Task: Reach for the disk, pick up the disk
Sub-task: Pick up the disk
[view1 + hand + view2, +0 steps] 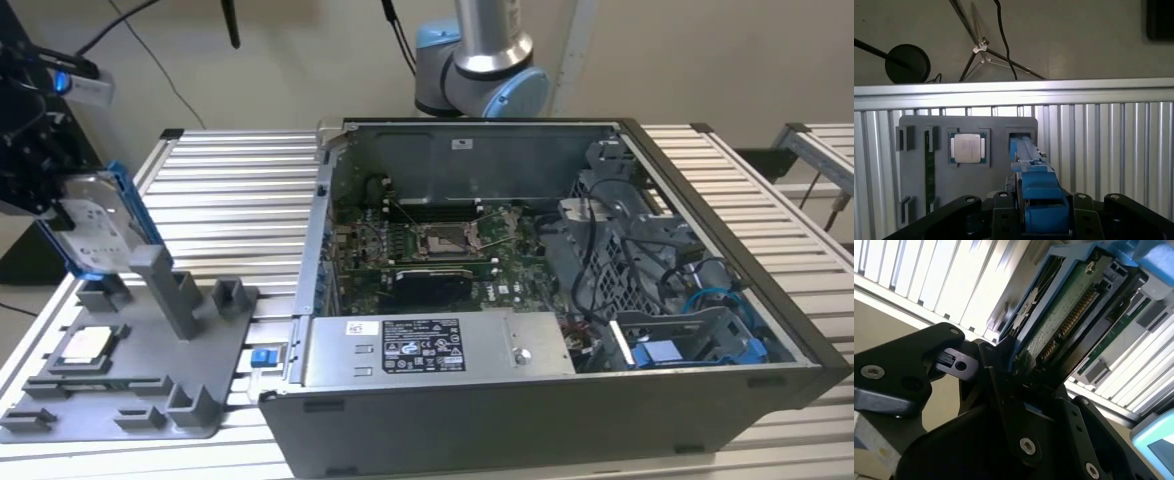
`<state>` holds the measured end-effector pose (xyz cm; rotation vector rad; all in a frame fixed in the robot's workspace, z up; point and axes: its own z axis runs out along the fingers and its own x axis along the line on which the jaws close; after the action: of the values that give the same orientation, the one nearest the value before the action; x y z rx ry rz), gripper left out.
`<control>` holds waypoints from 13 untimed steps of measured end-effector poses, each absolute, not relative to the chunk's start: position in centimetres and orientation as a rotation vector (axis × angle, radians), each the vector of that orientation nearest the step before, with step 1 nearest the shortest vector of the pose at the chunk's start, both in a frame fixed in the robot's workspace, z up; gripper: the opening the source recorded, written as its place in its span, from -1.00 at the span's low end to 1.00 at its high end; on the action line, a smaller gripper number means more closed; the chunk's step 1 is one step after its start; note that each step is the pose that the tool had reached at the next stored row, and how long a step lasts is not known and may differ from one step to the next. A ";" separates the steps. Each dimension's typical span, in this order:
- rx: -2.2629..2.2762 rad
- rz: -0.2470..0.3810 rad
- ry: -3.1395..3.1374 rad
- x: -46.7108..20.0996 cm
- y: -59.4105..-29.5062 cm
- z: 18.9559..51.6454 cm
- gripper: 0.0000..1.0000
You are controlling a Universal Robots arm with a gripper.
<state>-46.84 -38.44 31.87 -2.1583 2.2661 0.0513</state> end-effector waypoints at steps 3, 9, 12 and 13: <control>-2.158 0.051 2.266 -46.9 -38.4 32.0 -1.00; -2.159 0.051 2.266 -46.9 -38.4 32.2 -1.00; -2.159 0.051 2.266 -46.9 -38.4 32.2 -1.00; -2.159 0.051 2.266 -46.9 -38.4 32.2 -1.00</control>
<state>-46.85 -38.43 32.16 -2.1589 2.2655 0.0512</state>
